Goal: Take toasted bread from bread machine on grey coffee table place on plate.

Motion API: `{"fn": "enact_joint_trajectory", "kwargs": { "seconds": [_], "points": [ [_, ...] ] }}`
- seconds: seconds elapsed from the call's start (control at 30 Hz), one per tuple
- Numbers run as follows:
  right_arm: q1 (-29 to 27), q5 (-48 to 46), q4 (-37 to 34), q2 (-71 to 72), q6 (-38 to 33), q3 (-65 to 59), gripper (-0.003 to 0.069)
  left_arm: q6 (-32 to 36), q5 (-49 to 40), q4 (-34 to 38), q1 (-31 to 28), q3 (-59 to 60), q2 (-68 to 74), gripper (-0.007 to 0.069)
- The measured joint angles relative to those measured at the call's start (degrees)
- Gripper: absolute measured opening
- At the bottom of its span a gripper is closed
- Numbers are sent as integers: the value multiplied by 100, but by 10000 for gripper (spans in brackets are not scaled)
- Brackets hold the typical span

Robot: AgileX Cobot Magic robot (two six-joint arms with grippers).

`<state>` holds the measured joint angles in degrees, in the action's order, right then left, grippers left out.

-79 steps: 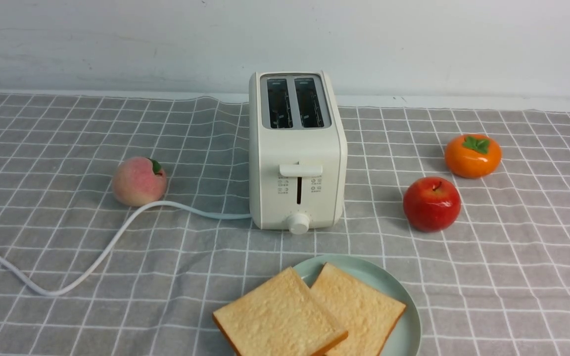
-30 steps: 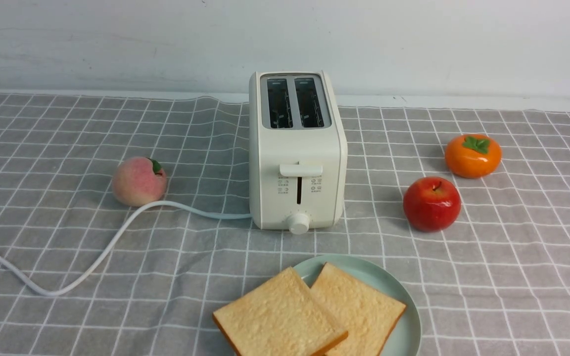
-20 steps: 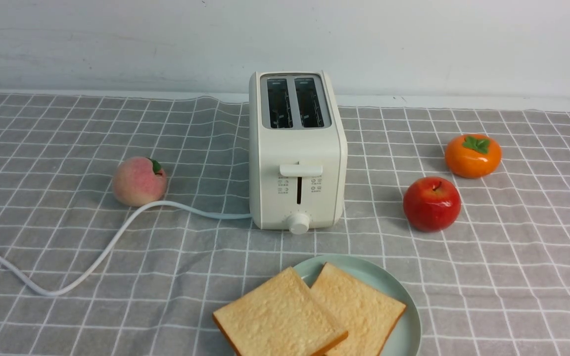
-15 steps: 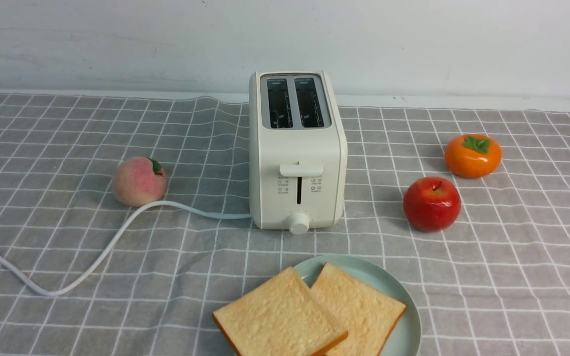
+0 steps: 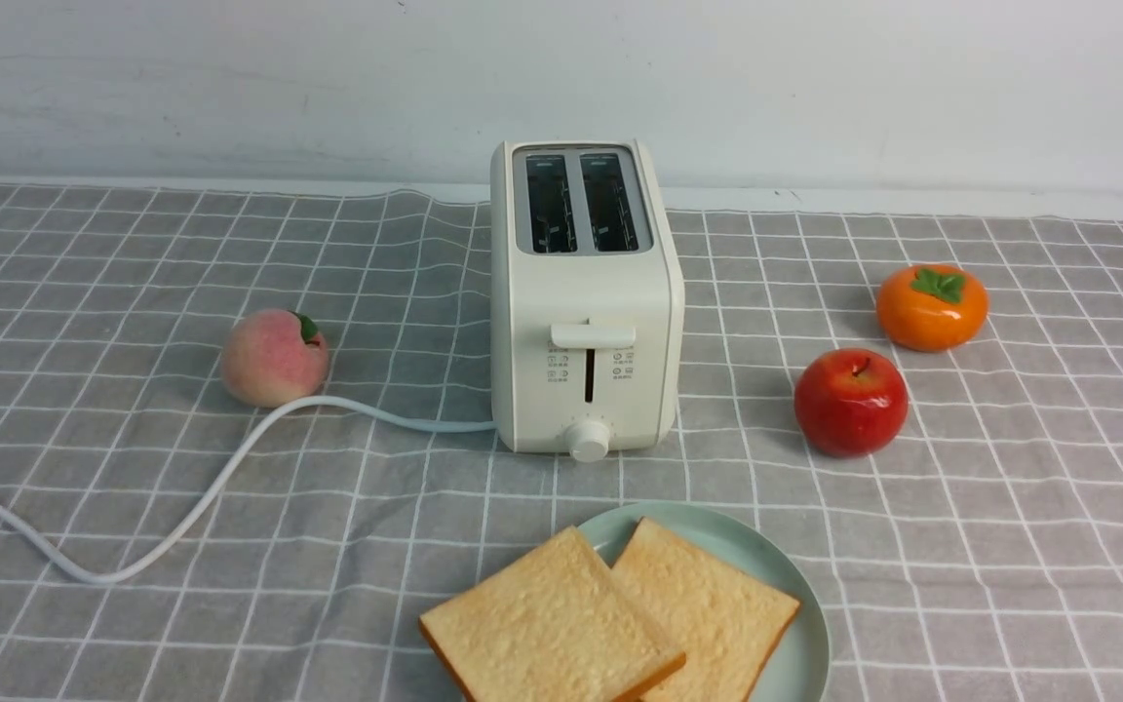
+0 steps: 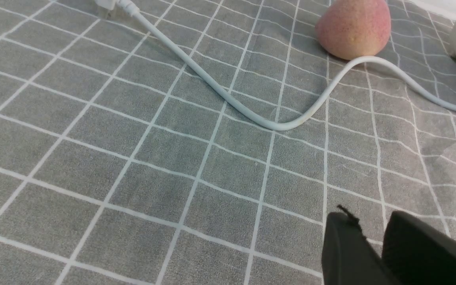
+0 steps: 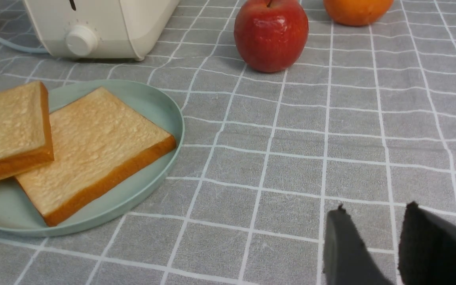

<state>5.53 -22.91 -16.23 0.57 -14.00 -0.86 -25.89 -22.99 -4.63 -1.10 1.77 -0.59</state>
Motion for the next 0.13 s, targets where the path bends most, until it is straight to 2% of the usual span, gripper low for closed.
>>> {"fn": "enact_joint_trajectory", "kwargs": {
  "seconds": [0.13],
  "points": [
    [0,0,0,0,0,0,230,0,0,0,0,0,0,154]
  ]
}}
